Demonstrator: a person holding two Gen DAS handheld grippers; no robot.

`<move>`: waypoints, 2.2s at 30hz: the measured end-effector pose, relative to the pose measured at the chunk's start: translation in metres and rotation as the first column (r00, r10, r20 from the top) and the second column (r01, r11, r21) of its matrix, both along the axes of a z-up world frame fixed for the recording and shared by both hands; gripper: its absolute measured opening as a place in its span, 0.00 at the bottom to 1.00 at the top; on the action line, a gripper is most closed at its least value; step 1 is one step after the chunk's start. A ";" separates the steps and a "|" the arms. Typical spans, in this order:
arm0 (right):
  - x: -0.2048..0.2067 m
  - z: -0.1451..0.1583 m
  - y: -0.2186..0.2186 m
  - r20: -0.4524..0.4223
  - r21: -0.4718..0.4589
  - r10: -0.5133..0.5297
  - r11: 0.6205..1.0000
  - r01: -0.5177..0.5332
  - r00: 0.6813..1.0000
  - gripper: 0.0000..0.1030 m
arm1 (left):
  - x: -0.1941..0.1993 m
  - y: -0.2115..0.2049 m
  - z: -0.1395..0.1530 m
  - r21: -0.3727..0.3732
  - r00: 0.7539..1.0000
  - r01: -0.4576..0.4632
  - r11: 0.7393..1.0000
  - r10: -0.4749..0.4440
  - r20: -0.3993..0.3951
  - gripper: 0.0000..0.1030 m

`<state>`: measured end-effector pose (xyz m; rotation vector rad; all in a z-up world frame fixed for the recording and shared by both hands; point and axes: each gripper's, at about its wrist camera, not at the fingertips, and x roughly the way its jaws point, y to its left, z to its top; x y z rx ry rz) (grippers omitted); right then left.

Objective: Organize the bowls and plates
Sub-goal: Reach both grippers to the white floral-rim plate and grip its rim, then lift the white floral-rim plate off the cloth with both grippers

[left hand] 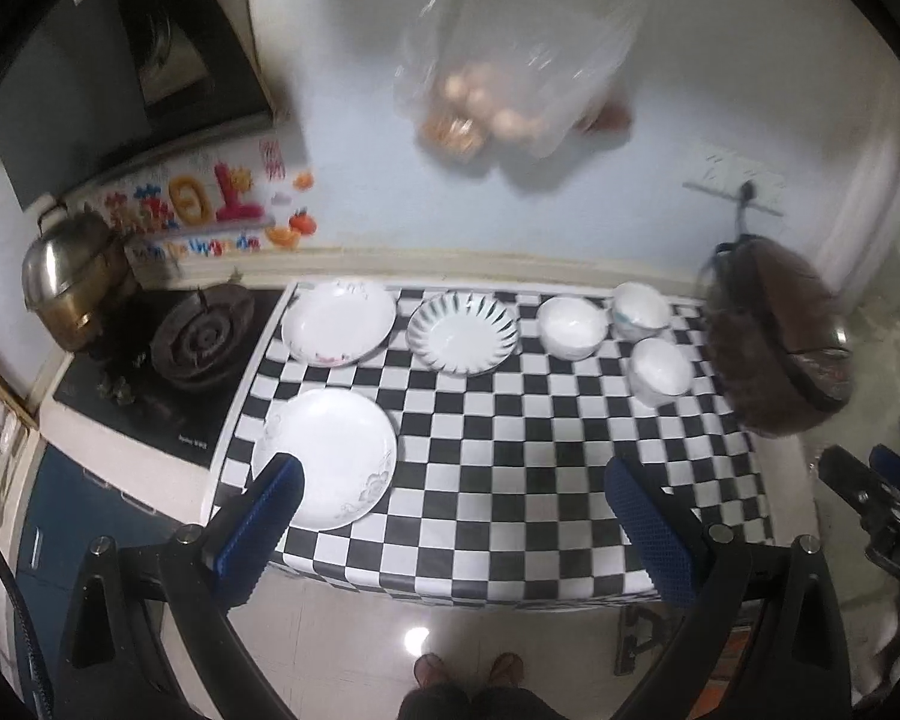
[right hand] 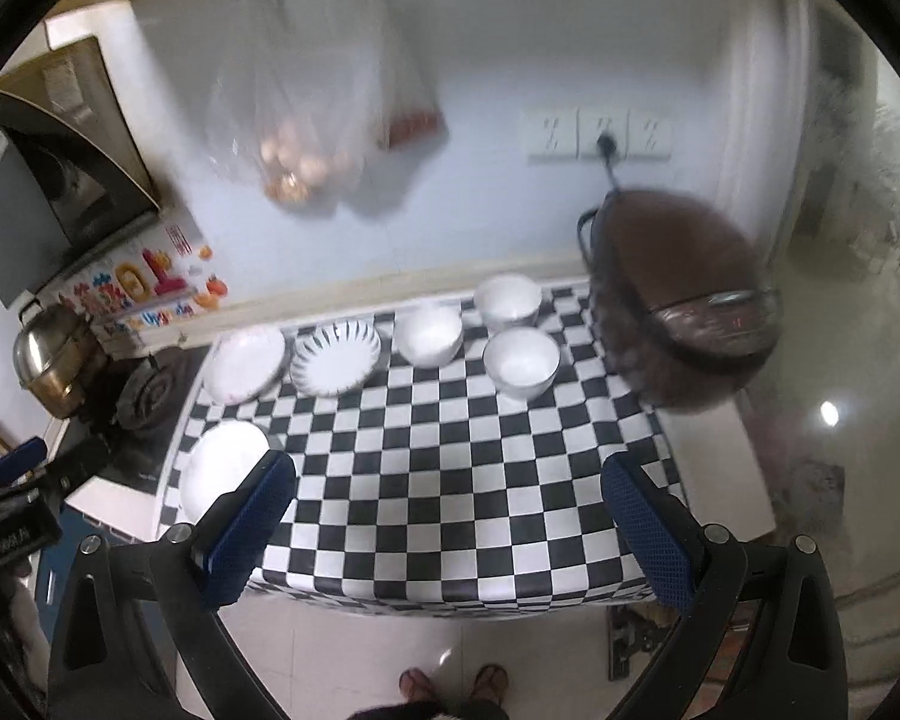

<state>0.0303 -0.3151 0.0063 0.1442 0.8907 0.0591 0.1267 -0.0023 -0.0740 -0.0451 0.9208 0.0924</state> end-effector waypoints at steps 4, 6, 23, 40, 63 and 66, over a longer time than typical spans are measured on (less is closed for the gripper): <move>0.049 -0.044 0.007 -0.083 0.037 0.030 0.999 -0.027 0.996 1.00 | 0.047 0.025 -0.040 -0.012 0.994 -0.050 0.999 0.048 -0.101 0.98; 0.074 -0.065 0.019 -0.127 0.053 0.056 0.997 -0.049 0.990 0.99 | 0.067 0.040 -0.058 0.007 0.989 -0.067 0.998 0.067 -0.133 0.95; 0.240 -0.263 0.237 -0.495 0.119 0.241 0.971 -0.209 0.835 0.96 | 0.184 0.228 -0.226 -0.003 0.873 -0.106 0.994 0.092 -0.478 0.95; 0.258 -0.367 0.338 -0.690 0.242 0.329 0.944 -0.223 0.644 0.75 | 0.175 0.277 -0.328 -0.182 0.740 -0.051 0.982 -0.085 -0.667 0.52; 0.246 -0.390 0.378 -0.716 0.278 0.385 0.922 -0.269 0.583 0.21 | 0.153 0.274 -0.293 -0.203 0.762 -0.074 0.976 -0.076 -0.643 0.37; 0.245 -0.385 0.358 -0.711 0.282 0.387 0.922 -0.266 0.587 0.21 | 0.152 0.268 -0.282 -0.205 0.767 -0.061 0.977 -0.085 -0.636 0.37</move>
